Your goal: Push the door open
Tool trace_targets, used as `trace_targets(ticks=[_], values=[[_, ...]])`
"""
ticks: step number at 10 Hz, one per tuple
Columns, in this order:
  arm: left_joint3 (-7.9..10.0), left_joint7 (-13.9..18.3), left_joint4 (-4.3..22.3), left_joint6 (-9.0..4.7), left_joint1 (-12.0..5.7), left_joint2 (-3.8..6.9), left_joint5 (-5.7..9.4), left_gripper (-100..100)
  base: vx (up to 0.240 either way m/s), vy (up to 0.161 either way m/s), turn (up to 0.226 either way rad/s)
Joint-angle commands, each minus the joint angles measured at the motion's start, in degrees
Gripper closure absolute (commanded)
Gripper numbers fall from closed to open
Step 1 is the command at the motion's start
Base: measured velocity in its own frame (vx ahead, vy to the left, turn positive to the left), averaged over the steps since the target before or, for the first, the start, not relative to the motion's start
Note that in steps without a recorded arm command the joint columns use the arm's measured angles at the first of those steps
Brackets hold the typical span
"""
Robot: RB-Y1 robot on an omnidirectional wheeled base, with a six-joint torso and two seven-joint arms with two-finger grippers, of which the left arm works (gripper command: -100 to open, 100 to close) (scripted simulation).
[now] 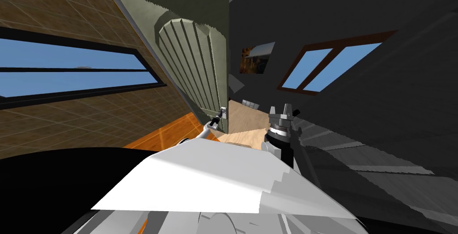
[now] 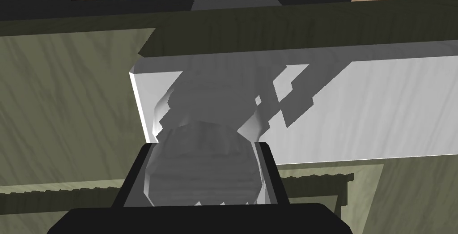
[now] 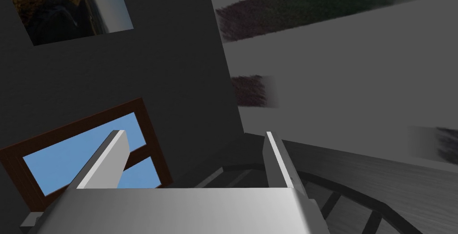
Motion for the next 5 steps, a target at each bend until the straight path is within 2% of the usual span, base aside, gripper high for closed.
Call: trace_targets(ticks=[1, 2, 3, 5], values=[[2.3, 0.2, 2.4, -0.54, -2.29, 0.89, 0.4, 100, 0.089, -0.098, 0.02], [3.26, 0.0, 3.8, -0.82, -3.29, 0.76, 0.47, 100, 0.076, -0.089, 0.011], [3.26, 0.0, 3.8, -0.82, -3.29, 0.76, 0.47, 100, 0.062, -0.061, 0.011], [5.07, -0.2, 6.5, -1.34, -5.17, 0.51, 0.61, 100, 0.064, -0.066, 0.008]])
